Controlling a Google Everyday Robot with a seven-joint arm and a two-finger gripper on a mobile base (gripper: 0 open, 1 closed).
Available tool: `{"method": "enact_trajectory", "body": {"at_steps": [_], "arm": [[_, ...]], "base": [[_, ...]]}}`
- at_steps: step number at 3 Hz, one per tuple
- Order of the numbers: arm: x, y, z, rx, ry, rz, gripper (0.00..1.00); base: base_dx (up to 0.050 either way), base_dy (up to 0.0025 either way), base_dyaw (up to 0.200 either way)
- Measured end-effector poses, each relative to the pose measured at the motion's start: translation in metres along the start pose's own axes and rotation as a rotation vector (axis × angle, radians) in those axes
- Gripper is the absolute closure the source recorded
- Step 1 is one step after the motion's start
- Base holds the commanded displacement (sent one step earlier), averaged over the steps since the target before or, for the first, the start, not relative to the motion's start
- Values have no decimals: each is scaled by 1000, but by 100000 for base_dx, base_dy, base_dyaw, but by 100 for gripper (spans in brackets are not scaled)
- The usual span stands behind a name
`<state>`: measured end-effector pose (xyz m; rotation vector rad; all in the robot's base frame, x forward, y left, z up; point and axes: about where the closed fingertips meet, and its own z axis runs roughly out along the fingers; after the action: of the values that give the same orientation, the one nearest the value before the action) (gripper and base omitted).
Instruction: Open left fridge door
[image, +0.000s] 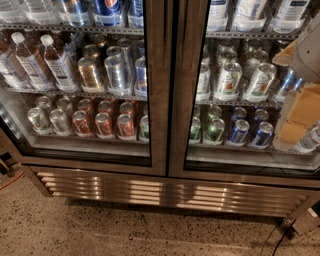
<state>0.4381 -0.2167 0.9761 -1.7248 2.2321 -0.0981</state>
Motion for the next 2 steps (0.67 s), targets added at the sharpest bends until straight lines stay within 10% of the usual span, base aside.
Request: {"method": "enact_trajectory", "body": {"at_steps": [2], "arm": [[2,-6,11,-14,14,0,0]], "base": [[0,0,0]]}}
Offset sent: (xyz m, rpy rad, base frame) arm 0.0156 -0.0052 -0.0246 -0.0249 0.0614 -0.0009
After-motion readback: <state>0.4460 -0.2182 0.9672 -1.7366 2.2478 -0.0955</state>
